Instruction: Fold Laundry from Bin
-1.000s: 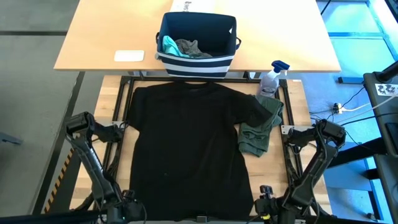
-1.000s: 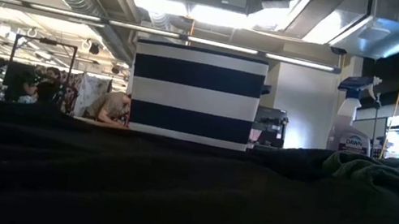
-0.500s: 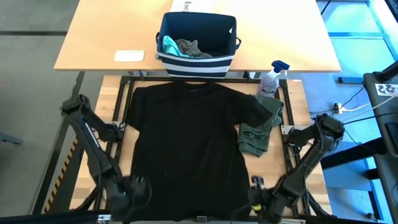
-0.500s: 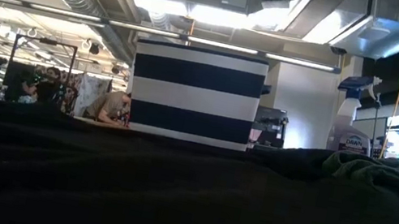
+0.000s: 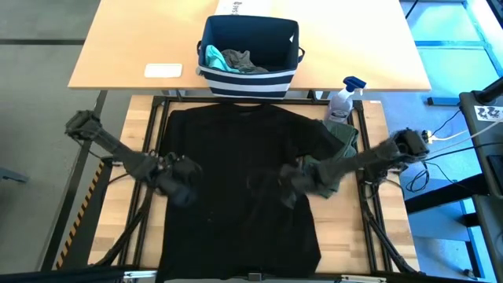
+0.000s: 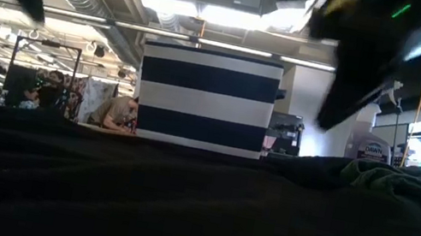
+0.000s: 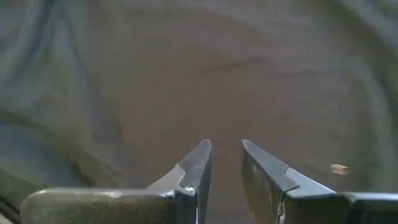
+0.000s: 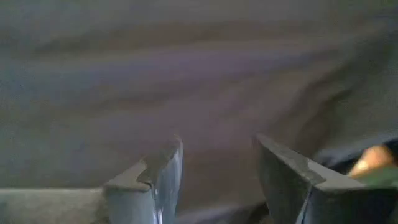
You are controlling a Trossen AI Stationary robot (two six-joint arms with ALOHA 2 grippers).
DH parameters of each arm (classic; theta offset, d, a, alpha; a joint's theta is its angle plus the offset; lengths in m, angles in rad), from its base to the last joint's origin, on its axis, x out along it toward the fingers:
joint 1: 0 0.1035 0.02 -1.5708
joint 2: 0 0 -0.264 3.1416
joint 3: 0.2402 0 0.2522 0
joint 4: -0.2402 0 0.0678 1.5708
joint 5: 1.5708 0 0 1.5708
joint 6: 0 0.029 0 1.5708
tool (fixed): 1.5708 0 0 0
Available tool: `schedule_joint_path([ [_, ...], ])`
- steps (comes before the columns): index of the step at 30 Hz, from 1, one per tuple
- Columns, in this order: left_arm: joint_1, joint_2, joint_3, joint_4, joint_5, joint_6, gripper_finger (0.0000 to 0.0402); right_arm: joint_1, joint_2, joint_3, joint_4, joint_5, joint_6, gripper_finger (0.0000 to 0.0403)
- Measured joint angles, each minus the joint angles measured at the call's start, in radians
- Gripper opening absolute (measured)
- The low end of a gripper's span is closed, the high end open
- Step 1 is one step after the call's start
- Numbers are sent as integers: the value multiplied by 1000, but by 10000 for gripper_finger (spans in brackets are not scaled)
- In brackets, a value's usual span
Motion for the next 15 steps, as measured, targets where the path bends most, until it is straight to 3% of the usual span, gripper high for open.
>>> schedule_joint_path([
  [7, 320, -75, -339, 339, 177, 117, 79, -304, 15, -141, 213, -131, 175, 192],
  [15, 577, -73, -556, 593, 227, 305, 78, -446, 91, -184, 293, -132, 196, 192],
])
